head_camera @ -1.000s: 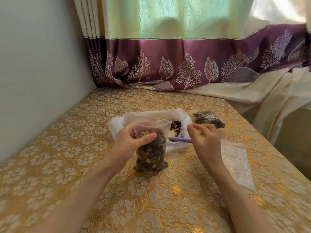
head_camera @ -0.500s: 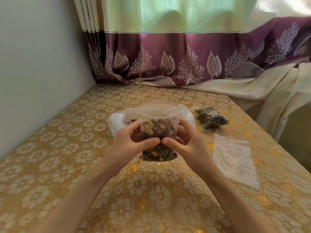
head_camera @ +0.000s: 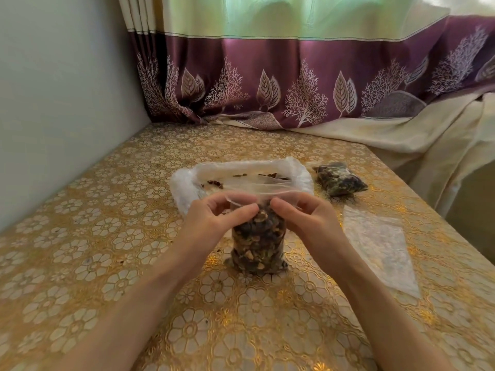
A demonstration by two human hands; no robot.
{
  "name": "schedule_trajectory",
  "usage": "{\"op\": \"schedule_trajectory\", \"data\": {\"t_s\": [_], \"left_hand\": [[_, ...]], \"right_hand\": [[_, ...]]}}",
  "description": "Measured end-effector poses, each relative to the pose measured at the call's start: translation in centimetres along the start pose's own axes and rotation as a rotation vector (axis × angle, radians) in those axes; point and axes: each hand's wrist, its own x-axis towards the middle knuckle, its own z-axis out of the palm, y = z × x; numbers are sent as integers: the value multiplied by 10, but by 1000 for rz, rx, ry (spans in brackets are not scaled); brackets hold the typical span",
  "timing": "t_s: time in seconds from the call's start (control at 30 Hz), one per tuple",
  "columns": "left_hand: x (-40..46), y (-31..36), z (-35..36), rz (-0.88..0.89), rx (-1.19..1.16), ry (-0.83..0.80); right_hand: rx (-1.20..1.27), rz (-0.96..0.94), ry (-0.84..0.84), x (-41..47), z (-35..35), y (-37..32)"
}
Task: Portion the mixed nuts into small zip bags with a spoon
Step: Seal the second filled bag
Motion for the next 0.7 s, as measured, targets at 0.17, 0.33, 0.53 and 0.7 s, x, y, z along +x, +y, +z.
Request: {"op": "schedule_trajectory", "data": {"t_s": [0.17, 0.33, 0.53, 0.7], "left_hand": [[10, 8, -2, 9, -87, 64], [11, 4, 0, -12, -153, 109], [8, 5, -5, 46, -207, 130], [7, 8, -6, 78, -177, 170]], "right_hand": [[157, -16, 63, 1, 3, -5], [250, 40, 96, 2, 6, -3], [274, 56, 126, 3, 7, -7], [309, 67, 201, 2, 4, -10]]}}
